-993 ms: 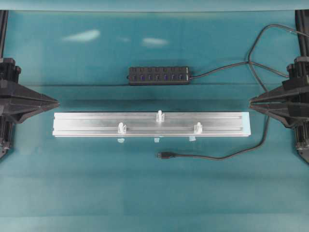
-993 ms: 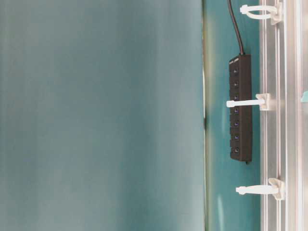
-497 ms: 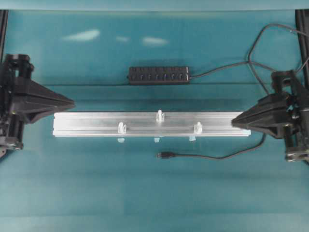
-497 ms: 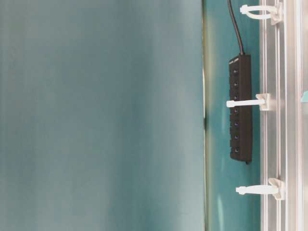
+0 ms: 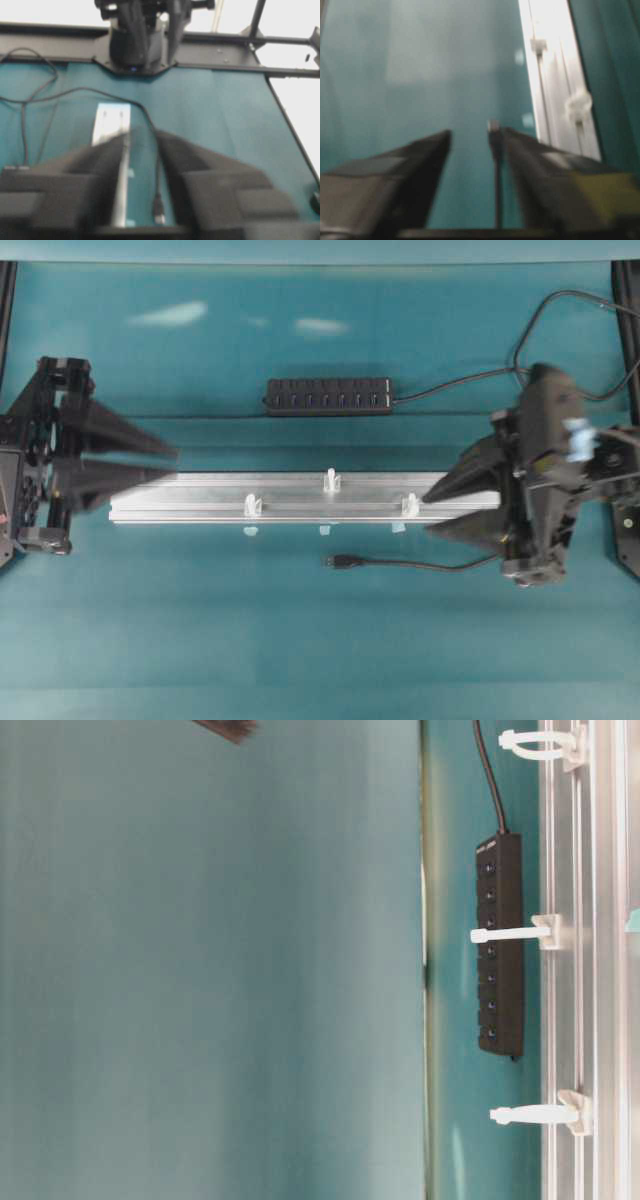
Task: Pass the USB cable through three rings with both arms.
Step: 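Move the right gripper to the black USB cable plug and grasp it, then lift the USB plug with the right gripper toward the right ring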
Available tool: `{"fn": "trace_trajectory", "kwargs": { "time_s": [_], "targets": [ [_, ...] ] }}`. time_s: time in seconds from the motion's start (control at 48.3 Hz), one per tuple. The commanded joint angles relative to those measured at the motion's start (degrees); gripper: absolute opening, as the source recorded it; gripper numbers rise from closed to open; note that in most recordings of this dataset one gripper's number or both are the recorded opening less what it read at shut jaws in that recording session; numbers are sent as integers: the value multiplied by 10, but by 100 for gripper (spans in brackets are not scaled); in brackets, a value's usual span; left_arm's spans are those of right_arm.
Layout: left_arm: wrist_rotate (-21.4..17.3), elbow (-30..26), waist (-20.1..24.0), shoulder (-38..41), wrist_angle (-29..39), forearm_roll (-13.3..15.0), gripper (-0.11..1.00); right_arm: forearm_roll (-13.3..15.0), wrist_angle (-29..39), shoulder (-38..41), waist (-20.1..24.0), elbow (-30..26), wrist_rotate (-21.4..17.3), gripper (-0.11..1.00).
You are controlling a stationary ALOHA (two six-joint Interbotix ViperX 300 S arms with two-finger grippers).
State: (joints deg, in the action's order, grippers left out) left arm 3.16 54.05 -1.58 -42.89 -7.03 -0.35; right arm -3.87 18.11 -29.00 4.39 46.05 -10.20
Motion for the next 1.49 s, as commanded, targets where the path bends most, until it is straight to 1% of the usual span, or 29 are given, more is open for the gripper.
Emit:
{"fn": "trace_trajectory", "kwargs": {
  "time_s": [0.0,0.062,0.083,0.103,0.186,0.228,0.29,0.372,0.6,0.662,0.703,0.766,0.828,0.848,0.91,0.993,1.055,1.138,1.221,1.366,1.469],
  "targets": [
    [-1,-15,-2,-3,5,-1,55,0,42,24,2,-36,-3,34],
    [-2,-15,-2,-3,17,-1,74,2,76,48,2,-54,-3,51],
    [-2,-15,-2,-3,21,-1,76,4,89,58,2,-62,-3,58],
    [-2,-14,-2,-3,25,-1,77,5,103,69,2,-69,-1,63],
    [-1,-15,-1,-2,45,-1,69,24,158,108,2,-103,1,85],
    [-1,-15,-1,-3,54,-1,65,35,180,129,2,-120,1,91],
    [-1,-16,-2,-3,61,-1,61,47,206,158,2,-143,4,90],
    [-1,-15,-2,-4,66,-1,61,60,217,200,2,-170,6,87],
    [-1,-14,-2,-5,68,-1,62,61,222,280,11,-206,1,86],
    [-2,-14,-1,-7,68,-1,62,61,223,290,18,-210,1,84],
    [-2,-14,-1,-9,69,-1,62,61,225,293,21,-213,0,78],
    [-2,-13,-1,-11,68,-1,62,60,228,294,25,-216,-3,63],
    [-3,-12,-2,-13,68,-1,62,56,229,294,26,-216,-3,45],
    [-4,-12,-1,-14,69,-1,62,54,227,294,27,-216,-3,37],
    [-4,-12,0,-15,69,-1,62,54,224,296,29,-216,-2,21],
    [-4,-12,0,-15,69,-1,62,53,214,300,32,-216,-1,5],
    [-4,-12,1,-15,69,-1,62,53,210,303,33,-216,0,-3],
    [-4,-11,0,-15,70,-1,62,53,209,312,33,-216,1,-9],
    [-3,-11,0,-15,76,-1,62,53,207,320,33,-216,-1,-10],
    [-1,-11,0,-17,91,-1,62,52,208,332,35,-217,-1,-7],
    [-1,-11,0,-17,91,-1,62,50,208,338,35,-214,-1,-1]
  ]
}}
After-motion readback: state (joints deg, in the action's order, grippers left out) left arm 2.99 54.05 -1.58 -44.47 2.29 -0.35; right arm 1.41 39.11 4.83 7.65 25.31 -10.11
